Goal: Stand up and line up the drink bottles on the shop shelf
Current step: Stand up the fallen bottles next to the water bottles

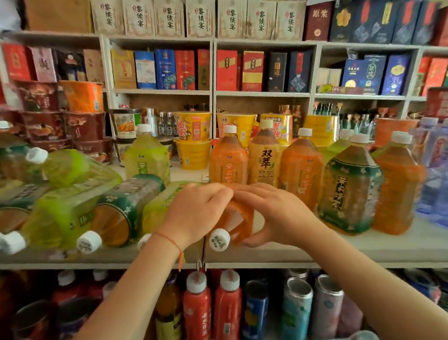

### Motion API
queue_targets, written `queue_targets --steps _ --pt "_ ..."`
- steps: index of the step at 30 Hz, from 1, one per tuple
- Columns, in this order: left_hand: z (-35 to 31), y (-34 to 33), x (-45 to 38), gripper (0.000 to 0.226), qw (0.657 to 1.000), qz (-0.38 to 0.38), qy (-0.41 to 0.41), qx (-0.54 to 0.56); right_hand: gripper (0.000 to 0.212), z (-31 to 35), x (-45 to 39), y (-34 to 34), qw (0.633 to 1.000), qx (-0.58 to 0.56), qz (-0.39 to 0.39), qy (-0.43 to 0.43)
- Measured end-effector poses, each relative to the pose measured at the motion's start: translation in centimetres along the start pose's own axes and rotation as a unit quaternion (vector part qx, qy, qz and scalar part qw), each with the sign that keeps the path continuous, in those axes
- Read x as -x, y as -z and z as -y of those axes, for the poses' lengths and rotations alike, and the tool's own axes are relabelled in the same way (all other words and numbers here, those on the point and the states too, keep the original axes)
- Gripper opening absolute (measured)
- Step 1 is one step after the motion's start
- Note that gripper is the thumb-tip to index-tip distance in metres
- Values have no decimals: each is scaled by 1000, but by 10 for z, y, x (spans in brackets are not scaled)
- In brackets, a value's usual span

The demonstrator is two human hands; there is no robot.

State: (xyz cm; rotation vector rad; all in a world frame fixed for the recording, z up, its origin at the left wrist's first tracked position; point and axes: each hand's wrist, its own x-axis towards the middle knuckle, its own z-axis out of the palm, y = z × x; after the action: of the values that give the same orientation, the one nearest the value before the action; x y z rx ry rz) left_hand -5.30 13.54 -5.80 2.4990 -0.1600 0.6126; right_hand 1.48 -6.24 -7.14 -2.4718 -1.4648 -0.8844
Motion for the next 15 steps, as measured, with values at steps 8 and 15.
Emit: queue_targets --steps 8,15 --pt "-19 7 -5 41 995 41 51 70 87 -25 -14 11 982 -159 10 -100" --pt "-42 1 -8 48 967 -16 52 248 90 -30 -10 -5 956 -278 -6 -94"
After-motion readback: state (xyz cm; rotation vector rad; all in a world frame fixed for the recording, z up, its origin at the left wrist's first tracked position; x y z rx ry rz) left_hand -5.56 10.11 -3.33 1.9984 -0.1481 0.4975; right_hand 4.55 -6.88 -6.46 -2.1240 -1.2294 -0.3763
